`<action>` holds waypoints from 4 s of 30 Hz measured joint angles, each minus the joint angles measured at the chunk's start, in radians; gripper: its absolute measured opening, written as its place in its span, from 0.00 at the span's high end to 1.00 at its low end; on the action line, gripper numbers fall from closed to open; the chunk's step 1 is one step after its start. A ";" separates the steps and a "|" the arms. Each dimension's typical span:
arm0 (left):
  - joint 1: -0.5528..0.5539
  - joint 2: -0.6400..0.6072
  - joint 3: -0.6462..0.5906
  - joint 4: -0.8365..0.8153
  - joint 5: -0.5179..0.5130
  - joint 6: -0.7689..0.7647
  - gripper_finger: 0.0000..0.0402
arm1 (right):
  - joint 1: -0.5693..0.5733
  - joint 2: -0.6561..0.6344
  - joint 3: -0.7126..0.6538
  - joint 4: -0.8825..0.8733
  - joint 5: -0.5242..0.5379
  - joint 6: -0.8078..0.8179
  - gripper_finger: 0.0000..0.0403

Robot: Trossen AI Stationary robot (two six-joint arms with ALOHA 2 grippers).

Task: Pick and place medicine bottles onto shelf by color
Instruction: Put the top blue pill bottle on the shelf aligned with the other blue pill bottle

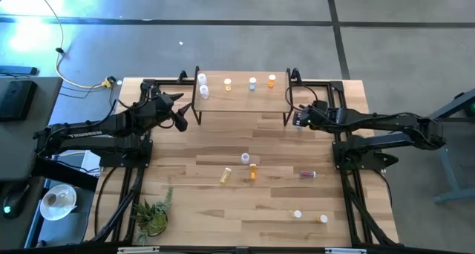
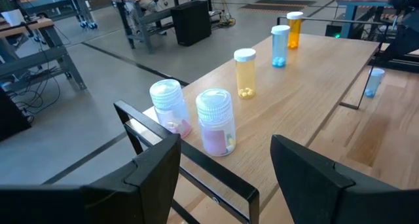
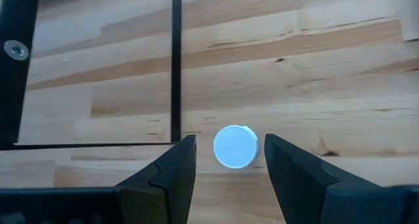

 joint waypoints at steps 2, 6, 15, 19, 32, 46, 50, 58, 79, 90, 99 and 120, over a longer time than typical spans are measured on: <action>0.000 0.000 0.000 0.000 0.000 0.000 0.43 | 0.000 0.000 -0.011 0.021 0.000 -0.003 0.57; 0.000 0.000 0.000 0.000 0.000 0.000 0.43 | 0.000 0.006 -0.029 0.039 0.000 -0.006 0.57; 0.000 0.000 0.000 0.001 0.000 -0.008 0.43 | 0.000 0.097 -0.034 0.104 0.000 -0.087 0.57; 0.000 0.000 0.000 0.002 0.000 -0.008 0.43 | 0.000 0.140 -0.034 0.113 -0.001 -0.101 0.57; 0.000 0.000 0.000 0.002 0.000 -0.008 0.43 | 0.000 0.170 -0.034 0.115 -0.002 -0.101 0.69; 0.000 0.000 0.000 0.002 0.000 -0.008 0.43 | 0.000 0.138 -0.034 0.115 -0.015 -0.112 0.76; 0.000 0.000 0.000 0.002 0.000 -0.008 0.43 | 0.000 0.091 -0.021 0.108 -0.014 -0.134 0.76; 0.000 0.000 0.000 0.001 0.000 -0.008 0.43 | 0.000 0.037 0.143 -0.072 0.060 -0.206 0.76; 0.000 0.000 0.000 0.001 0.000 -0.008 0.43 | -0.117 0.127 0.691 -0.184 0.179 -0.584 0.76; 0.000 0.000 0.000 0.001 0.000 -0.008 0.43 | -0.117 0.342 0.874 -0.184 0.037 -0.709 0.76; 0.000 0.000 0.000 0.000 0.000 -0.008 0.43 | -0.117 0.503 0.980 -0.177 -0.129 -0.780 0.76; 0.000 0.000 0.000 0.000 0.000 -0.008 0.43 | -0.065 0.708 1.048 -0.130 -0.258 -0.807 0.76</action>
